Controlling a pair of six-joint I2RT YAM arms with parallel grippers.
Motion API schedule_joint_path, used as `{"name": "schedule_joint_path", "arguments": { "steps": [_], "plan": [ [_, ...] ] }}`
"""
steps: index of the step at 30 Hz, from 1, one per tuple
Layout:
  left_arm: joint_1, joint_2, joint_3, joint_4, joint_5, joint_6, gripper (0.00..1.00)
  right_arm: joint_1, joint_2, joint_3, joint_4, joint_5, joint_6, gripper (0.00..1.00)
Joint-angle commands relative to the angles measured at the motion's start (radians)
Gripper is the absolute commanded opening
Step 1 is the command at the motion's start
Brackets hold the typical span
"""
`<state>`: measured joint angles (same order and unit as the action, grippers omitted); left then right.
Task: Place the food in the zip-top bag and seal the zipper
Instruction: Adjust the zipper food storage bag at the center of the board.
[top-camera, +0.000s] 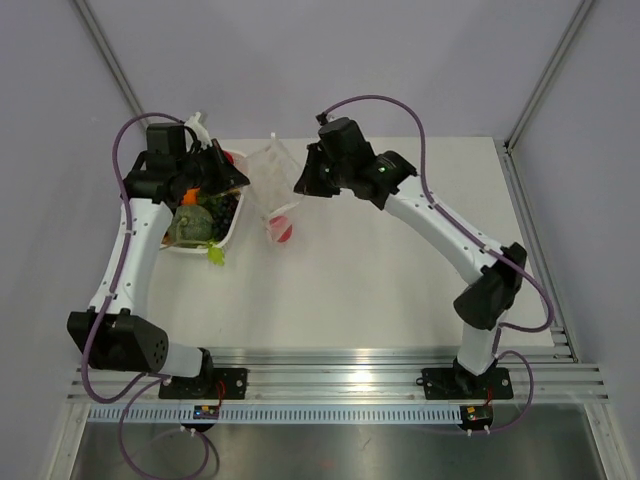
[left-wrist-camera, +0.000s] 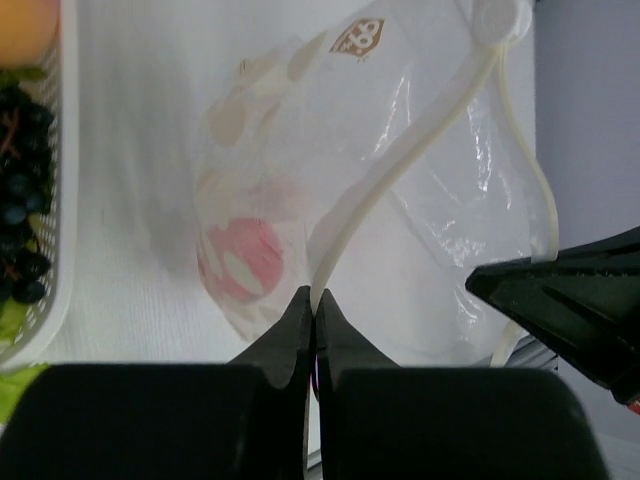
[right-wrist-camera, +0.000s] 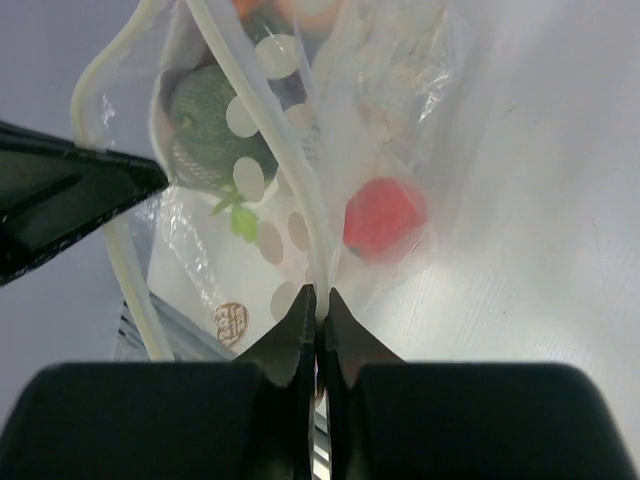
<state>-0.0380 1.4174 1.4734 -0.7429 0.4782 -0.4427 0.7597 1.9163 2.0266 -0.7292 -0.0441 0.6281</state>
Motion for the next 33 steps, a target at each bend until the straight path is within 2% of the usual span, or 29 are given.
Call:
{"name": "schedule_joint_path", "arguments": {
  "steps": [1,3,6,11,17,18,19,20,26,28,29,31,33],
  "plan": [
    [-0.026,-0.041,0.079,-0.033,-0.032,0.041,0.00,0.015,-0.190,-0.087,0.033,0.073,-0.027,0.02],
    [-0.046,-0.012,0.053,-0.042,-0.067,0.039,0.00,0.013,-0.201,-0.181,0.025,0.122,-0.021,0.01],
    [-0.091,0.003,0.053,-0.101,-0.093,0.084,0.00,0.010,-0.191,-0.236,-0.050,0.148,-0.008,0.00],
    [-0.129,0.035,0.039,-0.156,-0.109,0.139,0.00,0.009,-0.284,-0.408,0.028,0.196,0.025,0.01],
    [-0.188,0.037,-0.028,-0.121,-0.066,0.125,0.00,0.009,-0.304,-0.437,0.054,0.185,0.033,0.14],
    [-0.189,0.035,-0.036,-0.112,-0.049,0.121,0.00,0.009,-0.304,-0.439,0.056,0.187,0.035,0.17],
    [-0.189,0.034,-0.048,-0.093,-0.043,0.113,0.00,0.009,-0.307,-0.442,0.057,0.184,0.036,0.26],
    [-0.189,0.034,-0.051,-0.086,-0.039,0.108,0.00,0.009,-0.309,-0.448,0.062,0.181,0.035,0.28],
    [-0.197,0.031,-0.055,-0.052,0.031,0.094,0.00,0.009,-0.355,-0.496,0.086,0.216,0.056,0.31],
    [-0.209,0.037,-0.038,-0.061,0.031,0.098,0.00,0.009,-0.379,-0.516,0.099,0.230,0.065,0.28],
    [-0.217,0.038,-0.029,-0.064,0.030,0.098,0.00,0.009,-0.388,-0.537,0.117,0.233,0.068,0.17],
    [-0.221,0.046,-0.015,-0.064,0.033,0.095,0.00,0.009,-0.404,-0.548,0.123,0.243,0.079,0.02],
    [-0.223,0.054,-0.001,-0.065,0.040,0.096,0.00,0.009,-0.414,-0.549,0.119,0.253,0.084,0.00]
  ]
}}
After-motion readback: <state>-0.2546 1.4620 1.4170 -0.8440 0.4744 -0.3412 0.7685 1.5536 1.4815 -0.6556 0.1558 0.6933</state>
